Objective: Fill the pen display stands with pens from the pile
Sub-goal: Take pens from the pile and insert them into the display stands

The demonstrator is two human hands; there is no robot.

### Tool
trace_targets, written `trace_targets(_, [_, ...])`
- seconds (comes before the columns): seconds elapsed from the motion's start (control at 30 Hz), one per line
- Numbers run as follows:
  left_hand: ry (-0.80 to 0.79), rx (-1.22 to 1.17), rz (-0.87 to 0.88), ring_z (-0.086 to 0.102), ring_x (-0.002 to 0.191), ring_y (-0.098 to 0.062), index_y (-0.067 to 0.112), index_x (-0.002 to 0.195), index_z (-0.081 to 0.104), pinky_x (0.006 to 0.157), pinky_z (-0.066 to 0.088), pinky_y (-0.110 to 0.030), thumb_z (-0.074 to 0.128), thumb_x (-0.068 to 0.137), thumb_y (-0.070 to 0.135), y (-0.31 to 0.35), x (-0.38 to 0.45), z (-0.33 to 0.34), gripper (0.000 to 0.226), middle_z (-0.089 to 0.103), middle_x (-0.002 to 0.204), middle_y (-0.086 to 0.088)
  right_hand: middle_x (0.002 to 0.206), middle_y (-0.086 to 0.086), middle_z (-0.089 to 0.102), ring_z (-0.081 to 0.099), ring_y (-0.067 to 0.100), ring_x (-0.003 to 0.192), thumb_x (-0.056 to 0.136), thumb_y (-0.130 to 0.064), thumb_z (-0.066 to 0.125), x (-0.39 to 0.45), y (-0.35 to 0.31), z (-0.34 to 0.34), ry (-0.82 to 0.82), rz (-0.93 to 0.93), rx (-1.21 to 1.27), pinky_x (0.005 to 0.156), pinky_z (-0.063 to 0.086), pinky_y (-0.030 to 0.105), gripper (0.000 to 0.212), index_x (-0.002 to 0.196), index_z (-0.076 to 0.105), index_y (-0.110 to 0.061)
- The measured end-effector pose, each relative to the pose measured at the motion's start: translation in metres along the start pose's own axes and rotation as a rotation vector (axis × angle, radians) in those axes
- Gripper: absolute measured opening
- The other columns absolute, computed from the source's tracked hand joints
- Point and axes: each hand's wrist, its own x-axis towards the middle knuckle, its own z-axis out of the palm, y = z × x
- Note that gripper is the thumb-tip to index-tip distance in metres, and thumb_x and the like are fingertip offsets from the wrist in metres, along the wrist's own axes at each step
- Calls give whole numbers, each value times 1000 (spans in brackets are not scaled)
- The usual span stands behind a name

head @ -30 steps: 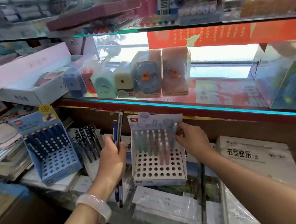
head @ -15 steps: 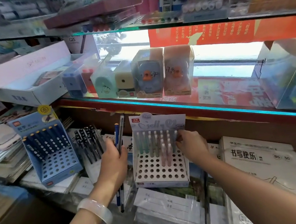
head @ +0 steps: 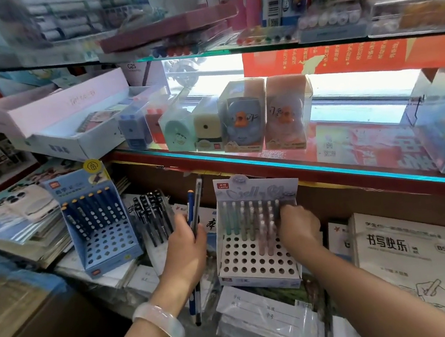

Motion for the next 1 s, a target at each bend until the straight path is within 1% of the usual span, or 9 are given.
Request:
trace_targets(0.13, [-23,-47,-8,47,60,-10,16,101,39,47,39,-9,39,99,18,-1,-1,-4,3,49,73,0,88,2,67,62,17,76,94,-18,50,0,15,-3,54,-26,257,68,53,30,18,91,67,-13])
trace_targets(0.27, [-194,-346,-106,48,58,-7,21,99,46,52,41,-20,42,98,21,3,-3,-7,5,47,69,6,92,-12,61,54,-2,76,91,-21,58,-12,14,-29,148,-131,683,66,41,12,17,106,66,-16])
trace_targets(0.33, [-301,-443,-143,44,47,-2,20,97,48,45,39,-16,43,98,19,5,-5,-5,6,44,62,6,89,-13,63,57,-3,77,90,-20,59,-22,-1,-46,59,-236,859,70,47,14,16,104,66,-17])
trace_targets(0.47, [-400,-358,-106,40,48,-6,23,99,50,46,35,-20,47,96,17,5,-7,4,7,43,62,3,85,-5,68,63,5,77,90,-30,59,-41,-38,-62,-176,-371,951,65,48,13,5,91,64,-29])
trace_targets(0.57, [-339,-286,-79,44,52,-5,29,103,50,48,36,-18,49,95,17,7,-6,2,14,50,68,5,75,-1,66,59,3,65,90,-31,60,-45,-56,-60,-202,-332,1018,59,49,13,12,87,67,-21])
trace_targets(0.67, [-309,-202,-73,43,51,0,28,103,50,48,33,-17,50,95,18,-1,-3,-6,12,48,66,11,78,-1,66,60,-1,62,92,-23,56,-42,-63,-68,-219,-272,1242,61,50,14,14,97,64,-12])
trace_targets(0.77, [-306,-173,-125,37,47,-7,27,93,47,46,29,-23,46,96,22,-13,4,-21,6,42,63,6,81,4,67,64,7,65,94,-18,52,-29,-62,-83,-88,-233,1378,68,56,22,16,100,60,-6])
trace_targets(0.9, [-164,-293,-215,32,42,-9,22,90,42,38,26,-22,40,99,18,-26,21,-60,10,35,59,1,82,7,70,69,16,73,94,-17,54,-19,-75,-78,82,-282,1239,76,58,34,7,91,59,-14])
trace_targets(1.0, [-24,-346,-248,32,43,-11,20,89,40,38,26,-21,37,100,16,-37,26,-91,11,36,60,-1,82,2,69,69,14,75,94,-13,53,-23,-101,-56,69,-368,1113,77,58,35,11,87,56,-20])
